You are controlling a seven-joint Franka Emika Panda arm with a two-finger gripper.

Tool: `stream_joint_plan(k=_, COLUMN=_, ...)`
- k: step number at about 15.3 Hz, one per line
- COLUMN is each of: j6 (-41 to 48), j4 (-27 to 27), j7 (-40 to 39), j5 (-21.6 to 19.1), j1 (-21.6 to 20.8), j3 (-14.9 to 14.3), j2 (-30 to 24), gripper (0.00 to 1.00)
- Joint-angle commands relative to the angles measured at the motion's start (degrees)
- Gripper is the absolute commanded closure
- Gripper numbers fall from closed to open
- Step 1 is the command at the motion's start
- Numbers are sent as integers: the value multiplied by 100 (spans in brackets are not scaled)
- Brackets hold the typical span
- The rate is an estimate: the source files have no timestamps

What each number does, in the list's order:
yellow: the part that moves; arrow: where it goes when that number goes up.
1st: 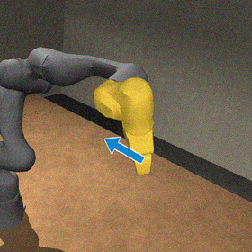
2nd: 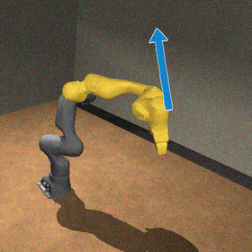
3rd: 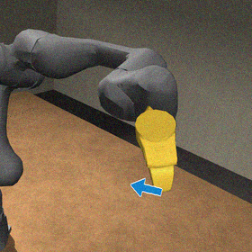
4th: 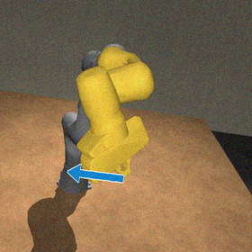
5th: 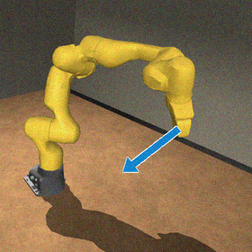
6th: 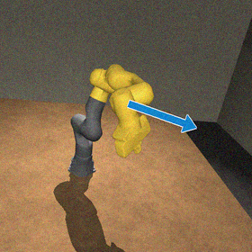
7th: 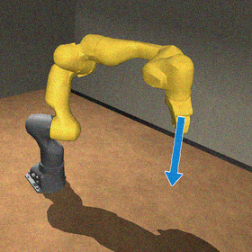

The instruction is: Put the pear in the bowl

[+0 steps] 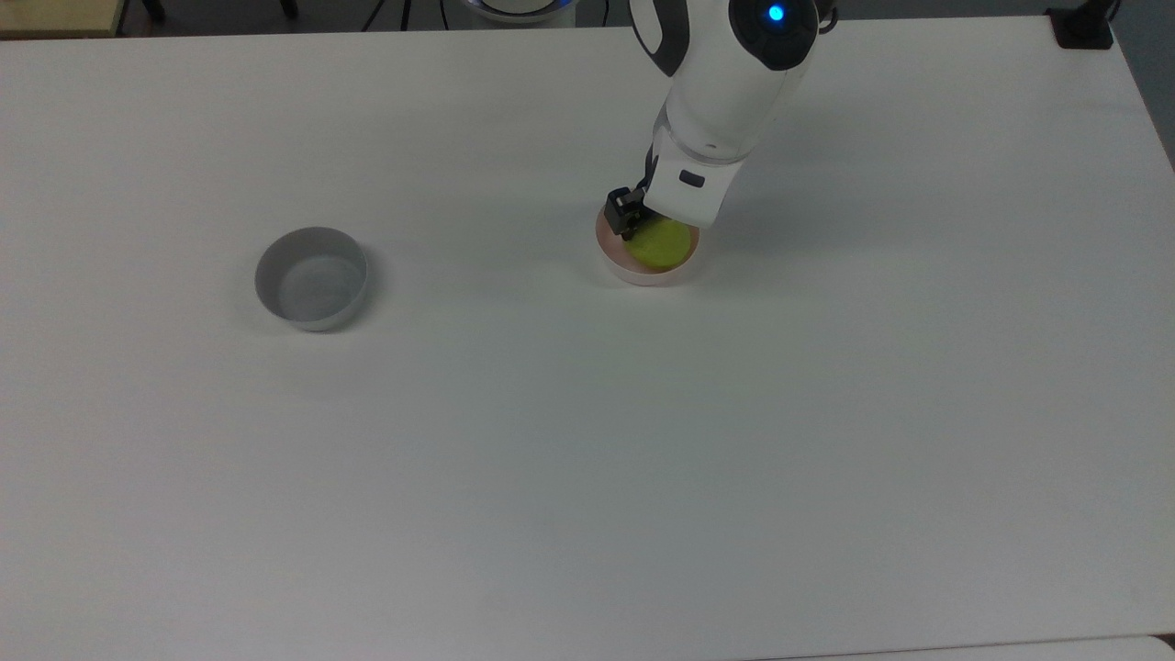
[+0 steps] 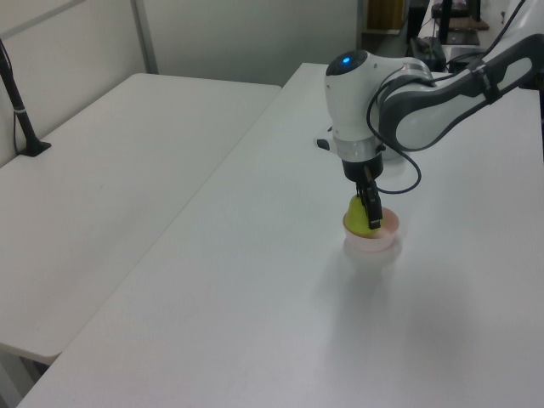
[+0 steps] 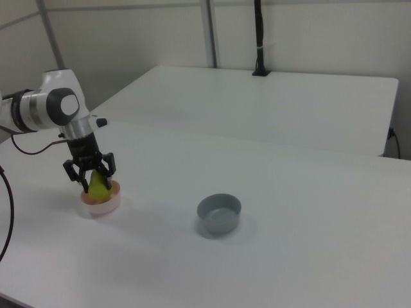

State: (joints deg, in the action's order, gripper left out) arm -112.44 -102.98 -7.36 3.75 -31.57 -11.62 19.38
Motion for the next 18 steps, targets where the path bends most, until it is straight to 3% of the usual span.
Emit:
stream_joint_plan(k=1, j6=-313, j4=-319, j7=76, j5=134, j1=28, j3=29, j2=-137, gripper=61)
stream_joint_plan(k=2, j6=-313, j4=-310, j7=76, j5=134, j1=37, j3=37, j2=-137, gripper=41)
stream_joint_plan(k=3, j6=-304, j4=-310, j7=94, j5=126, j1=72, j3=29, j2=-145, gripper=3)
stream_joint_plan(k=9, j6=-24, j4=-214, j7=164, j5=82, j1=169, j3=29, j2=-487, gripper=0)
stream_joint_plan(k=15, j6=1004, j4=568, j7=841, j5=47, j1=607, j3=55, j2=-830, gripper=0)
stream_joint_plan(k=18, j6=1338, j4=796, j7=1235, j5=47, j1=1580, j3=703, j2=-1138, gripper=0)
